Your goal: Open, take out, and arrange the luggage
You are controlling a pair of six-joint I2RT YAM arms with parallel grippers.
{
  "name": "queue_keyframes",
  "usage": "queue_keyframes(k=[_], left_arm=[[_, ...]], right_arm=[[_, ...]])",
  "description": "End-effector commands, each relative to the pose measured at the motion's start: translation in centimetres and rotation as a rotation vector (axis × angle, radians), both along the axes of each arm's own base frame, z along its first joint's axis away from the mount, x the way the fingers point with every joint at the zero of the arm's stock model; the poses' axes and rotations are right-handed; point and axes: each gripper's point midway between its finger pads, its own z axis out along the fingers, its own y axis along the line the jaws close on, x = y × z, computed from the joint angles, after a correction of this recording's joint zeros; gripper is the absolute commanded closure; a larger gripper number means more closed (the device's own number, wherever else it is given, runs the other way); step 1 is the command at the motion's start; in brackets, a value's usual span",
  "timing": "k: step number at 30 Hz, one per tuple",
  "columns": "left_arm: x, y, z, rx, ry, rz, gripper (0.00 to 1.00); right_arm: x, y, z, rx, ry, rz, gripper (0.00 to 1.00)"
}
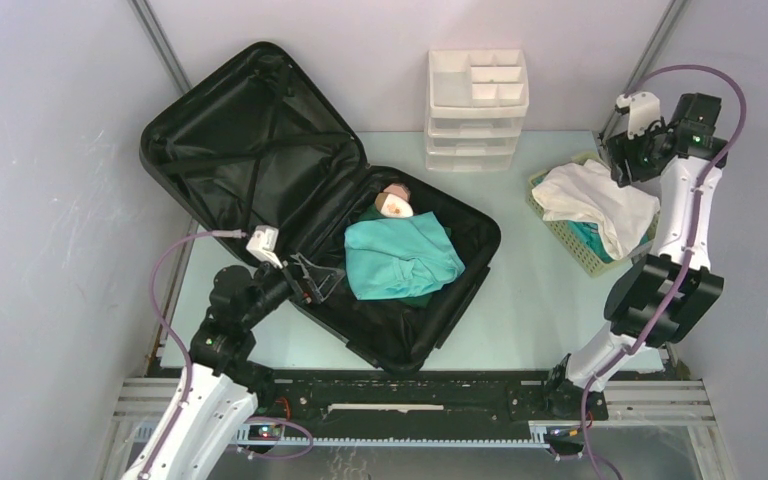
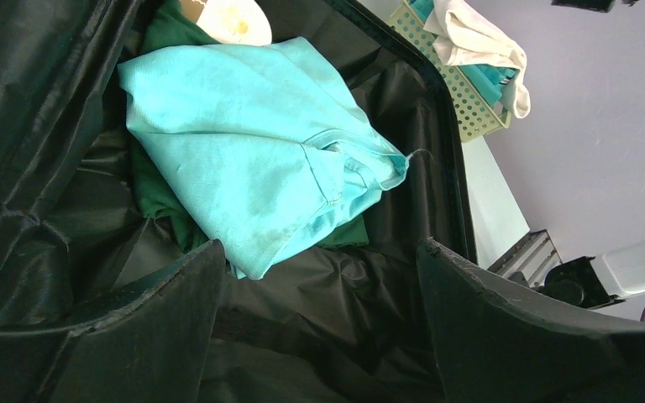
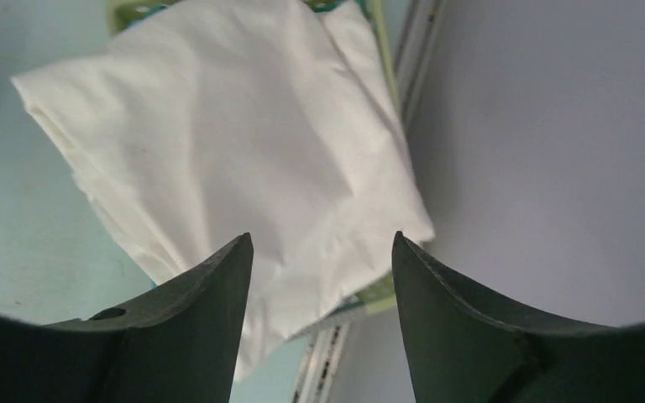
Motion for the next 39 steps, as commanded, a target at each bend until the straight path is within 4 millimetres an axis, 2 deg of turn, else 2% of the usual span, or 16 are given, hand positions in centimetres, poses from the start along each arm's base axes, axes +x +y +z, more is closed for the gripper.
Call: queue_keyframes(k=[1,3,4,6,8,10,12,14,19,22,25,31,34,36,39], left_arm=[[-0.2,-0.1,3.9,-0.044,-0.084,-0.007,0.12],[-0.3,-0.2,3.8,-0.051,-0.082,-0.008,0.12],[-0.3,-0.2,3.8,-0.054,-0.082,-0.008,0.12],[-0.3,-0.2,3.9,-0.057,-0.084,-0.009,0.12],[-0.2,-0.3,4.0,-0.058,-0.084,-0.011,0.12],[-0.2,-0.3,4.0,-0.056,-0.082,-0.014,0.12],[-0.1,-0.4,4.1,-0.054,-0.081,-0.018,0.12],[-0.1,-0.4,4.2,-0.053,-0.082,-0.019,0.12],[-0.1,-0.4,4.4,-0.06,-0.085,-0.018,0.12],[0.0,-0.5,4.5,-0.069,-0.089,-0.022,0.12],[-0.1,-0.6,4.6,-0.072,-0.091,-0.024,0.12],[-0.4,-0.5,4.7,-0.077,-0.09,-0.025,0.12],[-0.7,-0.6,4.8,-0.084,-0.085,-0.032,0.12],[-0.7,-0.6,4.7,-0.09,-0.073,-0.026,0.12],[-0.4,-0.7,4.5,-0.094,-0.054,-0.023,0.13]], right_arm=[[0.6,2.0,-5.6,0.188,0.109,0.007,0.34],[0.4,2.4,-8.0,0.219,0.166,0.01,0.44],[-0.1,3.1,-10.2,0.25,0.229,0.023,0.51],[-1.3,5.3,-13.2,0.32,0.325,0.08,0.63],[-2.6,7.4,-15.5,0.371,0.4,0.13,0.67],[-3.4,8.7,-16.8,0.384,0.432,0.155,0.67],[-3.4,8.8,-16.5,0.383,0.423,0.15,0.66],[-3.1,8.1,-15.0,0.367,0.385,0.134,0.62],[-1.9,4.5,-9.2,0.273,0.228,0.08,0.47],[-1.2,1.9,-7.6,0.219,0.168,0.019,0.45],[-1.1,0.0,-8.5,0.197,0.182,-0.036,0.46],[-2.0,-1.3,-14.7,0.264,0.301,-0.098,0.49],[-2.5,-2.0,-16.7,0.275,0.333,-0.128,0.52],[-2.6,-2.0,-16.1,0.285,0.316,-0.126,0.53],[-2.5,-1.5,-12.7,0.28,0.23,-0.097,0.52]])
